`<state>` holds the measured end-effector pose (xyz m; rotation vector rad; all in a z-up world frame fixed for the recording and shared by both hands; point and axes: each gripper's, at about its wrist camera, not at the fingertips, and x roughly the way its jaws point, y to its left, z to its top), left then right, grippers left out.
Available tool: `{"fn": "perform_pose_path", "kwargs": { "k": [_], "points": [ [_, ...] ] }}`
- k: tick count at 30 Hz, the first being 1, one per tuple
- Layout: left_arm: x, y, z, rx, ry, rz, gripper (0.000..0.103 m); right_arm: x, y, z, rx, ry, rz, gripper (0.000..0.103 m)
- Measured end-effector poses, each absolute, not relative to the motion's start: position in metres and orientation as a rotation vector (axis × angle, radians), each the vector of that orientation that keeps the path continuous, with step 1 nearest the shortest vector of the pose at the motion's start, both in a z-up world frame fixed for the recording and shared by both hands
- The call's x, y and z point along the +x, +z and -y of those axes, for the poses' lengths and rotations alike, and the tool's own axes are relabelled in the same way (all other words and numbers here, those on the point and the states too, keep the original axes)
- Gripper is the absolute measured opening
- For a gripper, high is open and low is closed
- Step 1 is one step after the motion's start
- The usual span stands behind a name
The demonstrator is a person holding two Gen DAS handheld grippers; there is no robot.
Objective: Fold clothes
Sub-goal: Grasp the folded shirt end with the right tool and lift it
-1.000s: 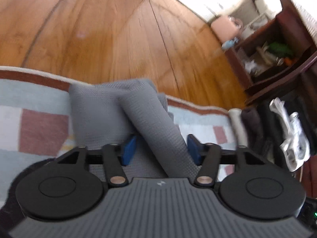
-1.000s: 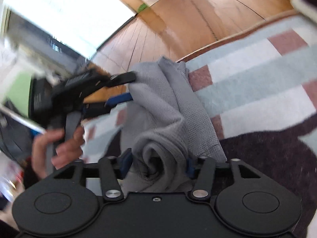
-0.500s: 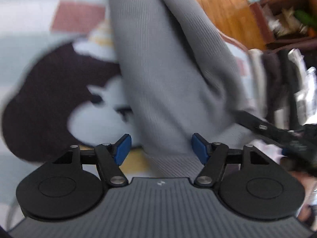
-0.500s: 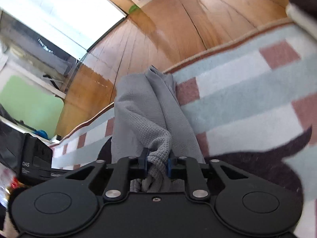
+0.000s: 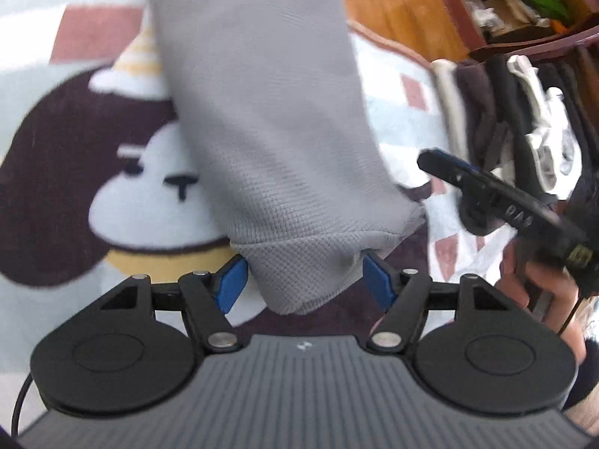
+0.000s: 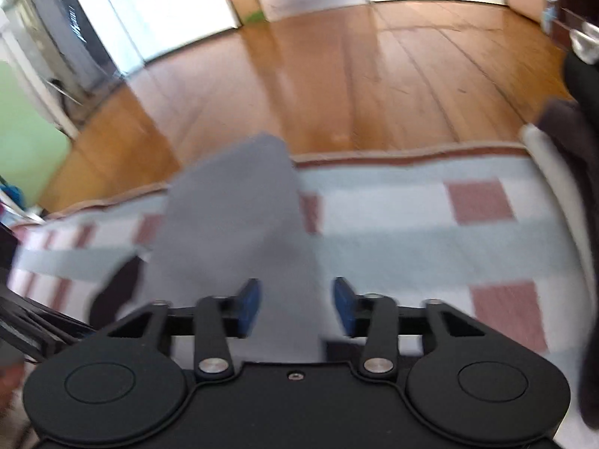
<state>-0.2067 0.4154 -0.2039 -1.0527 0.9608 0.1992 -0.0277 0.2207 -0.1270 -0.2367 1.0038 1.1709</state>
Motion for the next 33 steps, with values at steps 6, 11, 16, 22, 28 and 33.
{"fn": "perform_pose_path", "kwargs": {
  "k": [6,11,16,22,28,33],
  "points": [
    [-0.215,-0.213,-0.428,-1.110,0.191,-0.970,0.067,-0.043,-0.145,-0.242,-0.380,1.249,-1.058,0.060],
    [-0.226,-0.180,-0.438,-1.013,0.224,-0.860,0.067,-0.069,-0.165,-0.217,-0.507,1.289,-1.041,0.060],
    [-0.235,-0.169,-0.460,-0.946,0.310,-0.722,0.072,-0.055,-0.165,-0.204,-0.477,1.321,-1.084,0.060],
    [-0.220,-0.196,-0.483,-0.888,0.418,-0.669,0.072,-0.011,-0.167,-0.270,-0.331,1.279,-1.087,0.066],
    [-0.214,-0.213,-0.509,-0.918,0.464,-0.600,0.072,0.025,-0.185,-0.334,-0.189,1.292,-1.109,0.044],
    [-0.228,-0.215,-0.514,-0.935,0.432,-0.495,0.072,0.005,-0.161,-0.349,-0.208,1.447,-0.840,0.013]
  ]
}}
